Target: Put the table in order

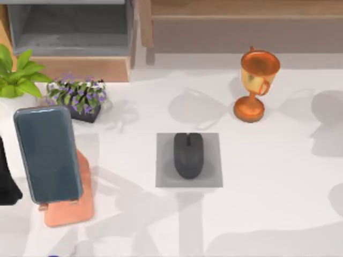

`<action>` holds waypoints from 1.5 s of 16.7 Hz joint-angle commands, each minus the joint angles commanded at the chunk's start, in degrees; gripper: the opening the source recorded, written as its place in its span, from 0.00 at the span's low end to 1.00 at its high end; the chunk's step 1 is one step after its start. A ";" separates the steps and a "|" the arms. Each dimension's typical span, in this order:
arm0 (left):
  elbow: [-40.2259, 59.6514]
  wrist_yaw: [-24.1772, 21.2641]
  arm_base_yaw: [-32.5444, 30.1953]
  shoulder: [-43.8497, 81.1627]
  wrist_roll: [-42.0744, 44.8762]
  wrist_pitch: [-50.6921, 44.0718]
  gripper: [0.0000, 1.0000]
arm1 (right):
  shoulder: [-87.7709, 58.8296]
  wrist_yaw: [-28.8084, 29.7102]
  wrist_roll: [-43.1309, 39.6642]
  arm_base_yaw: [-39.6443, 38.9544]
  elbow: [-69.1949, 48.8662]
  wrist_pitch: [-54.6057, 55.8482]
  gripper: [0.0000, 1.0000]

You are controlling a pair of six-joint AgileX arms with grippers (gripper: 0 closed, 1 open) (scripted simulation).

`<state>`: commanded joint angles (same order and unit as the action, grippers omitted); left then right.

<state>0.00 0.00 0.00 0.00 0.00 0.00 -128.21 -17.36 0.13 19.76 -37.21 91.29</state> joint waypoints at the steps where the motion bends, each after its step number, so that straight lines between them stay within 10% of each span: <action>1: 0.00 0.00 0.00 0.00 0.00 0.00 1.00 | 0.00 0.00 0.00 0.00 0.00 0.00 0.85; 12: 0.00 0.00 0.00 0.00 0.00 0.00 1.00 | 0.00 0.00 0.00 0.00 0.00 0.00 0.02; 25: 0.00 0.00 0.00 0.00 0.00 0.00 1.00 | 2.18 -0.02 0.10 0.09 0.35 -1.81 0.00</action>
<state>0.00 0.00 0.00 0.00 0.00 0.00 -126.03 -17.37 0.23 19.85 -36.86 89.48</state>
